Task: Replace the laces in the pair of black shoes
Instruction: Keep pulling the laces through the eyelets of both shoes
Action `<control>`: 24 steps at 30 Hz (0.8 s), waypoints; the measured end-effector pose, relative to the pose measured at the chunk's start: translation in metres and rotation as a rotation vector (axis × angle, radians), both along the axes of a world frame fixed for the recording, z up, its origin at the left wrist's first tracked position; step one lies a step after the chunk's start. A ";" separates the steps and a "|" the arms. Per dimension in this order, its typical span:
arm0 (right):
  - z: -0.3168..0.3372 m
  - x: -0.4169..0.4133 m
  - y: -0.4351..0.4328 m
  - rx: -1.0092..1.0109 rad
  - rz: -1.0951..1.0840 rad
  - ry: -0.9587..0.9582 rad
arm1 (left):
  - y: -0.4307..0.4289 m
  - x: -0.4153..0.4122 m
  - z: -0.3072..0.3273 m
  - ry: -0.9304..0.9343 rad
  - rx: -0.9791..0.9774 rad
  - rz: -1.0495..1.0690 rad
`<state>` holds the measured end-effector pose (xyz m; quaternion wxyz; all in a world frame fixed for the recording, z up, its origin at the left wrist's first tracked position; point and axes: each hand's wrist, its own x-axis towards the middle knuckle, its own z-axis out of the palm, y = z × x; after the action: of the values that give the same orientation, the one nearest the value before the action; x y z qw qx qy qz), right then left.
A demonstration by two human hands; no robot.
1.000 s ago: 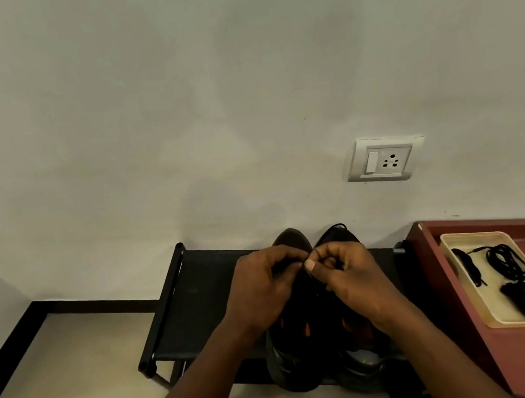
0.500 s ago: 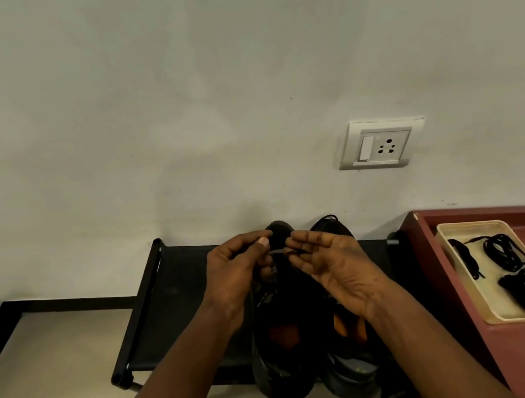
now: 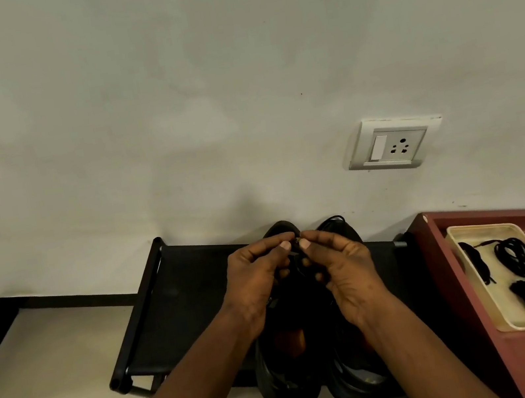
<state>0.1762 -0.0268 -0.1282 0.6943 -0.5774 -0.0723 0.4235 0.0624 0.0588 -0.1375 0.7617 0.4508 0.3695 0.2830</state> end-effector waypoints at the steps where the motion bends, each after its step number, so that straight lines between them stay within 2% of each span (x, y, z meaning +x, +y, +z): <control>1: -0.001 0.000 0.000 0.002 -0.001 0.019 | -0.001 0.001 0.000 -0.003 0.000 0.001; 6: -0.002 0.001 0.002 0.065 0.029 0.087 | -0.002 0.004 0.000 0.013 0.076 0.049; 8: -0.002 0.004 0.001 0.035 0.051 0.000 | -0.001 0.006 -0.002 0.031 0.121 0.060; 13: -0.001 0.002 0.001 -0.074 0.146 -0.358 | -0.001 0.009 -0.007 0.039 0.174 0.067; 16: -0.002 0.000 0.001 -0.113 0.147 -0.447 | 0.000 0.010 -0.008 0.056 0.212 0.058; 19: -0.001 0.002 0.001 -0.114 0.093 -0.434 | 0.000 0.011 -0.007 0.032 0.207 0.033; 21: -0.001 0.005 0.001 -0.092 0.049 -0.350 | 0.001 0.011 -0.006 0.035 0.223 0.003; 24: -0.002 0.006 0.001 -0.069 0.040 -0.243 | -0.001 0.010 -0.007 0.095 0.334 -0.006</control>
<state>0.1825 -0.0254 -0.1299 0.6515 -0.6465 -0.1524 0.3665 0.0729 0.0579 -0.1449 0.6587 0.5851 0.3515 0.3165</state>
